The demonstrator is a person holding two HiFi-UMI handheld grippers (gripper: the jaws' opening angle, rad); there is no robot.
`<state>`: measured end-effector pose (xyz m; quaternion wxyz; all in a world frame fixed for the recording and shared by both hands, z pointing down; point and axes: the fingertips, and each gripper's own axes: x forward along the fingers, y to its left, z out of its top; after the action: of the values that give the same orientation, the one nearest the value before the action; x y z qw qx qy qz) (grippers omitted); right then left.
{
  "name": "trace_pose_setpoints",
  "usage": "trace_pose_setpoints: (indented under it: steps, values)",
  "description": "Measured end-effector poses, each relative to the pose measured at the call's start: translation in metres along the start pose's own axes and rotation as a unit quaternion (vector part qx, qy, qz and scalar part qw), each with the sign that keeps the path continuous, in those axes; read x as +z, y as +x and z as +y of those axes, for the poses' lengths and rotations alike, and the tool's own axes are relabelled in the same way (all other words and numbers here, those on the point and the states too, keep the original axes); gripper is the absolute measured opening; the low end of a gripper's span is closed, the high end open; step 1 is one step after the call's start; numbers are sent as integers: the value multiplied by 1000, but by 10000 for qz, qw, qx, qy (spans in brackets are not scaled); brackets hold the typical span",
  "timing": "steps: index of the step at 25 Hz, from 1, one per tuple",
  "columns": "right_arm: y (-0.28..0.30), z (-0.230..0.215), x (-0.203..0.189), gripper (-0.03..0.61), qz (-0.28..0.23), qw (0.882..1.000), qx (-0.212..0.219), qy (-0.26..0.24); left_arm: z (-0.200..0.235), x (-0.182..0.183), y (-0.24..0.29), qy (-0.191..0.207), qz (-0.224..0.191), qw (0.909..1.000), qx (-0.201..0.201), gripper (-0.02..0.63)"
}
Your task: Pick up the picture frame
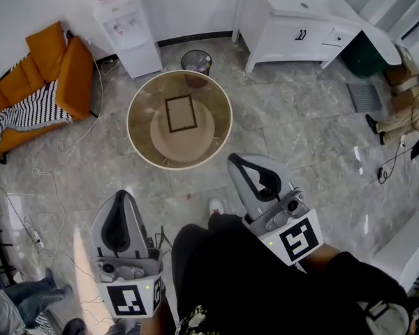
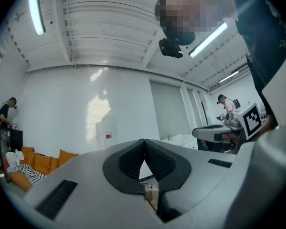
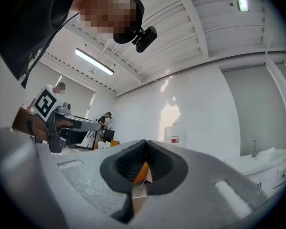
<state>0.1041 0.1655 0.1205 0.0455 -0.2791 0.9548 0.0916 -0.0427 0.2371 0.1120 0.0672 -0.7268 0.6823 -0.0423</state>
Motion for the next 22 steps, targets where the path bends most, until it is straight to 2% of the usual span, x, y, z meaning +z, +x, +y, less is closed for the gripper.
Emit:
trace_pose_setpoints:
  steps: [5,12,22]
  values:
    - [-2,-30,-10,-5,42,10000,-36,79,-10,-4,21,-25,94,9999,75,11]
    - [14,-45,-23,-5,50,9998,-3,175,-2,-13,43,7,201,9997,125,11]
    - [57,-84,-46,-5,193,9994,-264,88,24,-37,108,-127,197,9997,-121,11]
